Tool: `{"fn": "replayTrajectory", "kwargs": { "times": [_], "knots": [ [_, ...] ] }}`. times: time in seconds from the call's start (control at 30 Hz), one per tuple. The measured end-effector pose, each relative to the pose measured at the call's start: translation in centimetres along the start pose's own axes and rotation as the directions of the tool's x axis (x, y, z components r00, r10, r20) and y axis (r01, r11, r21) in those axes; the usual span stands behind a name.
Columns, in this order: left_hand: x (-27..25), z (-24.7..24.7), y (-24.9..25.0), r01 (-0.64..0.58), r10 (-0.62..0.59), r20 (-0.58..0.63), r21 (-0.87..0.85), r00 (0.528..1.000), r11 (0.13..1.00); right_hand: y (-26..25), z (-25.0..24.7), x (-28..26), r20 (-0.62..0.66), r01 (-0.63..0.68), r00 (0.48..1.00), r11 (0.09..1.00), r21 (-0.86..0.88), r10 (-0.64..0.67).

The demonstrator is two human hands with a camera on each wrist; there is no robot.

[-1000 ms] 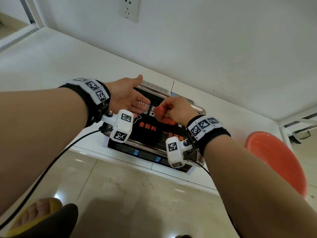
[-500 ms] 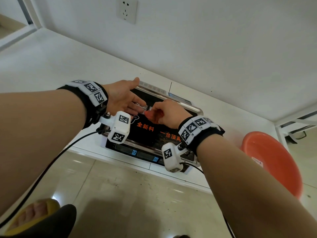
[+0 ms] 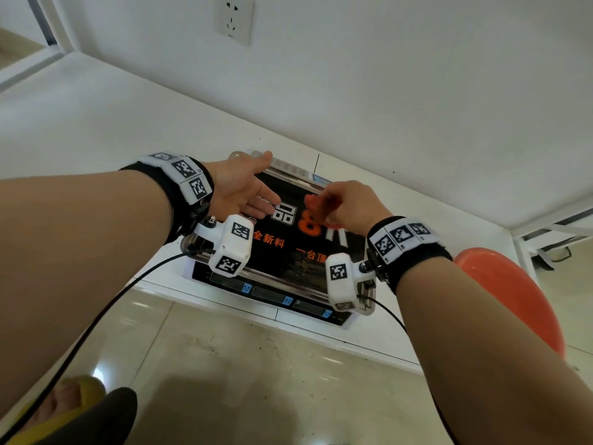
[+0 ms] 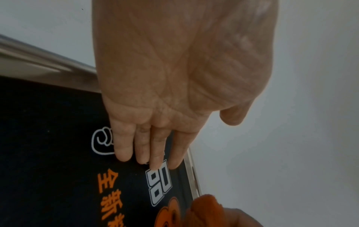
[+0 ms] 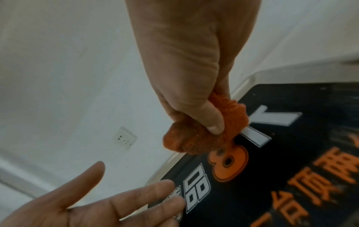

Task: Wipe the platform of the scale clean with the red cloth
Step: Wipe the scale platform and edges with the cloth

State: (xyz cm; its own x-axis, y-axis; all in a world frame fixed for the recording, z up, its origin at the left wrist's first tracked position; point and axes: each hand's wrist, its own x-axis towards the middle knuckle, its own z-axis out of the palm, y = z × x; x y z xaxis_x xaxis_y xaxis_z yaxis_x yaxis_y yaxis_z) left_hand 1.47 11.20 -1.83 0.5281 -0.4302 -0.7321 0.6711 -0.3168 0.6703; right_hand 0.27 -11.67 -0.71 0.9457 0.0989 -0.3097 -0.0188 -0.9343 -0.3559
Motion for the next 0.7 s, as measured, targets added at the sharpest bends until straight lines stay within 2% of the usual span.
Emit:
{"fn": "replayTrajectory", "kwargs": {
  "times": [0.07,0.2,0.3,0.33,0.43,0.5,0.63,0.7],
  "knots": [
    [0.1,0.4,0.1,0.001,-0.001,0.006,0.017,1.0,1.0,0.6,0.7,0.0,0.008,-0.039,0.999,0.999,-0.011,0.039],
    [0.2,1.0,0.1,-0.012,0.011,0.01,0.044,1.0,0.999,1.1,1.0,-0.7,0.114,-0.019,0.993,0.992,-0.122,0.033],
    [0.2,1.0,0.0,-0.019,0.019,0.007,0.045,1.0,0.999,1.0,0.9,-1.3,0.229,-0.025,0.973,0.998,-0.049,0.036],
    [0.2,1.0,-0.1,-0.021,0.02,0.007,0.044,1.0,0.999,1.1,0.7,-1.3,0.203,-0.038,0.978,0.999,-0.024,0.042],
    [0.3,1.2,-0.1,-0.024,0.024,0.001,0.063,1.0,0.998,1.5,-0.3,-1.2,0.015,-0.087,0.996,0.988,0.127,0.086],
    [0.5,1.6,-0.1,-0.024,0.026,-0.015,0.105,1.0,0.994,1.7,-0.4,-1.3,-0.042,-0.111,0.992,0.981,0.158,0.119],
    [1.1,2.6,0.0,-0.038,0.07,-0.118,0.253,0.991,0.967,1.6,0.5,-2.3,-0.046,-0.161,0.985,0.986,0.042,0.163],
    [1.2,3.0,-0.1,-0.016,0.093,-0.163,0.424,0.982,0.905,1.7,0.6,-2.4,0.06,-0.161,0.985,0.987,-0.018,0.162]
  ]
}}
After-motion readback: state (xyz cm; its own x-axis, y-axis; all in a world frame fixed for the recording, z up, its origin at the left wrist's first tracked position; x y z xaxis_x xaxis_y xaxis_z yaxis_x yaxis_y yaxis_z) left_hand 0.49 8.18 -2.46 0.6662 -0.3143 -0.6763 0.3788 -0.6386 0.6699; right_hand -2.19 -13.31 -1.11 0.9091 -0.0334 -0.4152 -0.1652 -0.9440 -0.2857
